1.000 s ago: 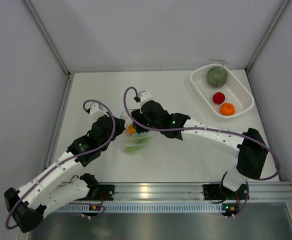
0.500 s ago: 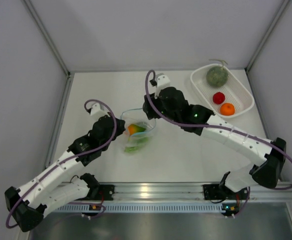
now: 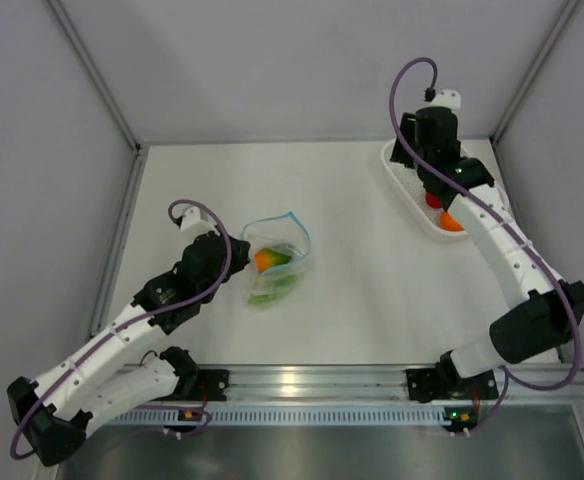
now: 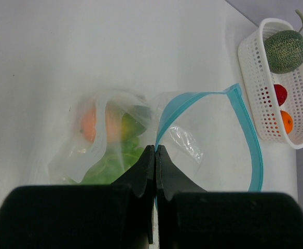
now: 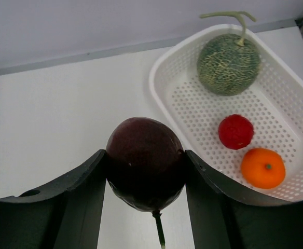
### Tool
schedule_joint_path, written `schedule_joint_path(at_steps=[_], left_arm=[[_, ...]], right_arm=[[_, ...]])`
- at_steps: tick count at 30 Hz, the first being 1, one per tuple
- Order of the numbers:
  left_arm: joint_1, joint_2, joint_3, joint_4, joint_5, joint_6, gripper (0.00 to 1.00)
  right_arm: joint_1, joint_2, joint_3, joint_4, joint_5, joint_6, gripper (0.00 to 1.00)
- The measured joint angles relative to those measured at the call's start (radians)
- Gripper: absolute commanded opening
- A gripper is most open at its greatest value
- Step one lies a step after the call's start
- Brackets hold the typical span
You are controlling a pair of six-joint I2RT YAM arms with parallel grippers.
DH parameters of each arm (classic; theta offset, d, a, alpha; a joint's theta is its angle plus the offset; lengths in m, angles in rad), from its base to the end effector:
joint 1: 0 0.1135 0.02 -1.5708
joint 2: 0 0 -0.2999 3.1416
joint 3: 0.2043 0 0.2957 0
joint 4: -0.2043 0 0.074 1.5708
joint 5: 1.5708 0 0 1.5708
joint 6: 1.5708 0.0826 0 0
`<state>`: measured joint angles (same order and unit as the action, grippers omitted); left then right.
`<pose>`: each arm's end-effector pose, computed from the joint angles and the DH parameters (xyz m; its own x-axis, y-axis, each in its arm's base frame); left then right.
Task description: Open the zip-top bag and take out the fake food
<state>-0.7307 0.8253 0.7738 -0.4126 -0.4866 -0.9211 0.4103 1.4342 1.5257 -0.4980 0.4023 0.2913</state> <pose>0.2047 -0.1316 0.3131 -0.4234 -0.5656 -0.7076 -0.0969 0.8049 -0.5854 0.3795 0.1298 0.4375 -0.3580 0.1325 -0.9243 0.0685 0.9909 0.1155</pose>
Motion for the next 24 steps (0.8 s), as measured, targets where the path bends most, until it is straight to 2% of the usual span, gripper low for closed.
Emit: schedule_joint_path(at_steps=[5,10,20,24], left_arm=[[0.0,0.002,0.0,0.0,0.013,0.014,0.0],[0.0,0.011,0.001,0.0,0.026,0.027,0.0],[0.0,0.039,0.021,0.0,0.045,0.035,0.0],[0.0,0.053,0.031,0.0,0.047,0.037,0.0]], right_arm=[[-0.165,0.146,0.076,-0.024,0.008,0.0,0.44],[-0.252,0.312,0.174,-0.038,-0.005,-0.002,0.46],[-0.299,0.578,0.337,-0.1,-0.056,-0.012,0.49],[-0.303,0.646,0.381,-0.125,-0.073,-0.014,0.62]])
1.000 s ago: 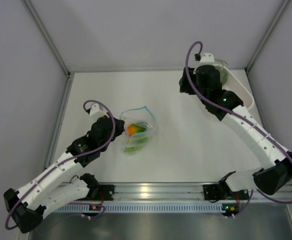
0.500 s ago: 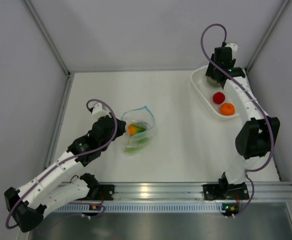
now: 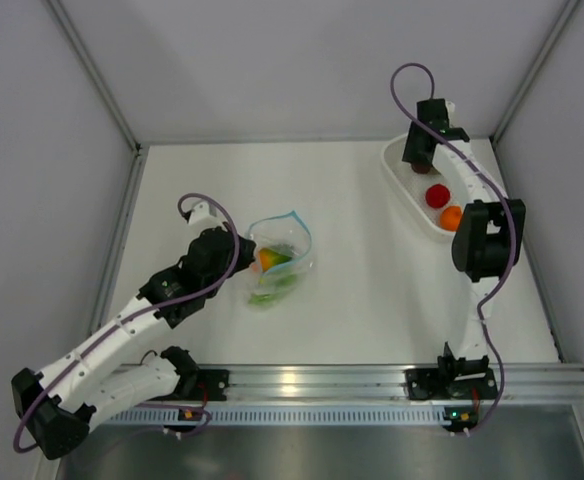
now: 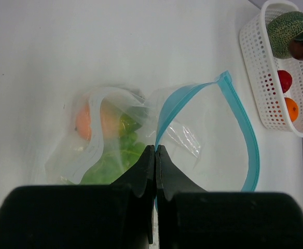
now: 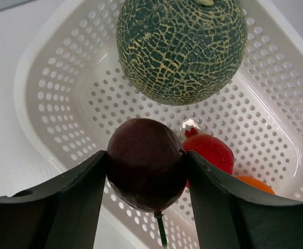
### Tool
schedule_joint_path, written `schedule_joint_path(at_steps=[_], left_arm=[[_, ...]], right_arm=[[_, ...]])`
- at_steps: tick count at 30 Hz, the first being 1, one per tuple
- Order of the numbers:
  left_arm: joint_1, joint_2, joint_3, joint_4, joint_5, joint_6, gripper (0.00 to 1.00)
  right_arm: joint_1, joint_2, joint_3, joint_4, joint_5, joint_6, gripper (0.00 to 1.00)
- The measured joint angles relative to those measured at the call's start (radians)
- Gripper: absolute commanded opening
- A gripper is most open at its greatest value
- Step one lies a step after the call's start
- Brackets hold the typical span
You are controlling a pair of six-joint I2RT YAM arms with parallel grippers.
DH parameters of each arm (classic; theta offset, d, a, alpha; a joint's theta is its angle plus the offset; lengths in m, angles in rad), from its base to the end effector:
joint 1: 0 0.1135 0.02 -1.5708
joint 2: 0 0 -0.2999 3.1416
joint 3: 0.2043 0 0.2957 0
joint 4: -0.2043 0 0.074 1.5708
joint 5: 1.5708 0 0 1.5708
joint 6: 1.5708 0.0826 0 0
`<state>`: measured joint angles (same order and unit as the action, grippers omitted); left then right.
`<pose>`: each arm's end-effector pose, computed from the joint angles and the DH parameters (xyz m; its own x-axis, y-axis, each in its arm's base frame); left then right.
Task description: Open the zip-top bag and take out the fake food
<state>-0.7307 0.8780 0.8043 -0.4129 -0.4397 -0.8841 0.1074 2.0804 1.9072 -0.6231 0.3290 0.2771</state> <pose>0.2120 -0.1427 0.3132 -0.4711 -0.5175 -0.7143 -0.0641 0.8278 -0.5574 0.5679 0.0344 0.2757 -0.6498 0.1903 -0.7359 0.3129 0.9493 -0.0308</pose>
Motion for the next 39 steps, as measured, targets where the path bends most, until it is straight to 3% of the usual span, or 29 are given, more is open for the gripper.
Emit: schedule_joint_path(at_steps=[3,6,13,20,31,39], left_arm=[[0.0,0.009,0.009,0.0,0.005,0.003,0.0],[0.0,0.015,0.023,0.0,0.006,0.007,0.0],[0.0,0.02,0.032,0.0,0.016,0.012,0.0],[0.0,0.036,0.052,-0.002,0.018,0.011,0.0],[0.0,0.052,0.08,-0.003,0.024,-0.003,0.0],[0.0,0.061,0.087,-0.003,0.03,-0.017,0.0]], right_arm=[[0.0,0.025,0.026,-0.02,-0.018,-0.006,0.77],[0.0,0.025,0.035,-0.03,-0.031,-0.013,0.78],[0.002,-0.006,0.039,-0.034,-0.079,-0.013,0.69],[0.066,-0.24,-0.115,-0.027,-0.121,-0.003,0.54],[0.467,-0.546,-0.25,-0.013,-0.121,0.008,0.45],[0.714,-0.605,-0.334,0.01,-0.188,0.034,0.43]])
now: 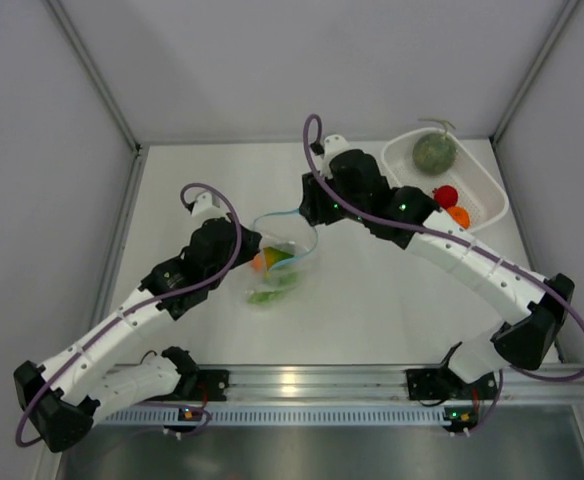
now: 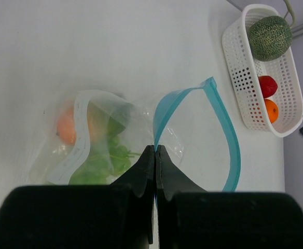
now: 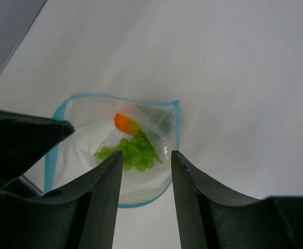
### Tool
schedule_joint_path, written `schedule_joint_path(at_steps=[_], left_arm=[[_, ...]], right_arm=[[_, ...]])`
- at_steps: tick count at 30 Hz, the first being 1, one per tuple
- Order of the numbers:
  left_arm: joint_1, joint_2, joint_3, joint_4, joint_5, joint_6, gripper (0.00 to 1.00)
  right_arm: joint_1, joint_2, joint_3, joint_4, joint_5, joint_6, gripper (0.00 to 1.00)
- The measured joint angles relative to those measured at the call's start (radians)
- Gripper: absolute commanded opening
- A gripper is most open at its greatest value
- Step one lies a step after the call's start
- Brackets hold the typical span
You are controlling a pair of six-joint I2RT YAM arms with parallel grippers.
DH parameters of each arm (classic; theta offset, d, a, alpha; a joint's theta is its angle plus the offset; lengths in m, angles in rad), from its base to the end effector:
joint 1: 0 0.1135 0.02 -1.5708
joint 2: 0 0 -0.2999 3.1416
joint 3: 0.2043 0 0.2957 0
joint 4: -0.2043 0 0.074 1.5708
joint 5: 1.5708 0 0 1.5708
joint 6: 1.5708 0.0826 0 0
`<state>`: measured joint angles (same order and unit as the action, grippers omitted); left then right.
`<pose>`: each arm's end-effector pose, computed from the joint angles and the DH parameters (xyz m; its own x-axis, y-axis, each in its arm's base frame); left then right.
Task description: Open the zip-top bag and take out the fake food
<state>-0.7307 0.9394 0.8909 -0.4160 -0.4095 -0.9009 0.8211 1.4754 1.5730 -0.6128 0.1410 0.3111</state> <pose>0.2223 -0.1550 0.3344 -0.4792 -0.5361 -0.6949 -0.0460 0.8060 -0.5901 0.2874 0.2917 0.4232 -0.5159 -0.1094 -0.8496 -0.5077 0.8379 0.2005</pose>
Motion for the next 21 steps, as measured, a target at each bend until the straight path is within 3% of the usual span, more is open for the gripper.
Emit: schedule_joint_path(at_steps=[8,21], left_arm=[[0.0,0.001,0.005,0.001,0.013,-0.02,0.0],[0.0,-0.003,0.005,0.001,0.047,-0.039,0.0]], right_arm=[[0.181,0.037,-0.056,0.04,-0.016,0.03,0.41],[0.203,0.224,-0.075,0.125,-0.017,0.021,0.35]])
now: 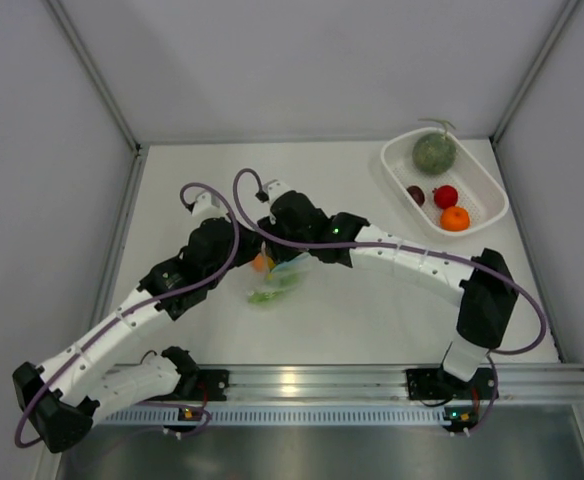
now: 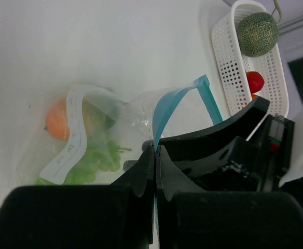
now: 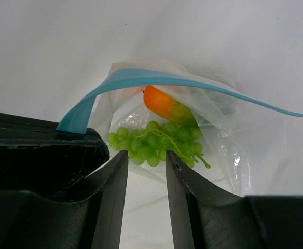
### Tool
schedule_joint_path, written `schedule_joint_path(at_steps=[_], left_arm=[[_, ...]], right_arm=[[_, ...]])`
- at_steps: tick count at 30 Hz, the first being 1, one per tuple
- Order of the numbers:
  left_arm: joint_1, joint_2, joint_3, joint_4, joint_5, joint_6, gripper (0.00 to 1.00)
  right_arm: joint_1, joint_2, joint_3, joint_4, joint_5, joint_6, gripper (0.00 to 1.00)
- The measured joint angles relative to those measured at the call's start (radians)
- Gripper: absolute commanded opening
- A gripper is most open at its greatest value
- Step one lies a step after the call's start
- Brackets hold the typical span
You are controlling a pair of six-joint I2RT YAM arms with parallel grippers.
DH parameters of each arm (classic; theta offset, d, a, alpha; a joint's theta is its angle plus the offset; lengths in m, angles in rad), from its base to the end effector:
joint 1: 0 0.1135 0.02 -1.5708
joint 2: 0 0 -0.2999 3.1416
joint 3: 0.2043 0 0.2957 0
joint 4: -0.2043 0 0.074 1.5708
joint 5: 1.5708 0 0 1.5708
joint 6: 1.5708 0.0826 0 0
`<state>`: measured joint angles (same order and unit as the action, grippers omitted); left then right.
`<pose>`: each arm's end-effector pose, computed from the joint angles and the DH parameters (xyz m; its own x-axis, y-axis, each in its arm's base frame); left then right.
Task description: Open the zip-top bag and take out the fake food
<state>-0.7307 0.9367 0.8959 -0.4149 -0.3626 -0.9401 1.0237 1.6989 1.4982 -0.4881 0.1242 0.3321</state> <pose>0.2205 -0.1583 0.3367 -0.5057 -0.5608 -0.6556 -0.0366 0.7732 -0.6331 0.2555 0.3998 0.3129 -0.5727 -0.3182 -0.7555 -0.6463 0.7422 0.1773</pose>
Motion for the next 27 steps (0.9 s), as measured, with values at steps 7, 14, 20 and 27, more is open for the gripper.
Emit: schedule_joint_path(at_steps=[7,14,20,27], left_arm=[[0.004,-0.008,0.0,-0.013,-0.017,0.0,0.0],[0.004,-0.012,-0.007,-0.012,-0.024,0.001,0.0],[0.003,-0.016,-0.047,-0.006,-0.023,0.001,0.0],[0.003,-0.039,-0.072,-0.006,-0.024,0.001,0.0]], right_arm=[[-0.003,0.047,-0.029,0.036,-0.009,-0.025,0.34],[-0.038,0.058,-0.142,0.098,-0.07,-0.069,0.31],[-0.047,0.064,-0.249,0.159,-0.129,-0.13,0.32],[-0.047,0.064,-0.315,0.272,-0.171,-0.171,0.41]])
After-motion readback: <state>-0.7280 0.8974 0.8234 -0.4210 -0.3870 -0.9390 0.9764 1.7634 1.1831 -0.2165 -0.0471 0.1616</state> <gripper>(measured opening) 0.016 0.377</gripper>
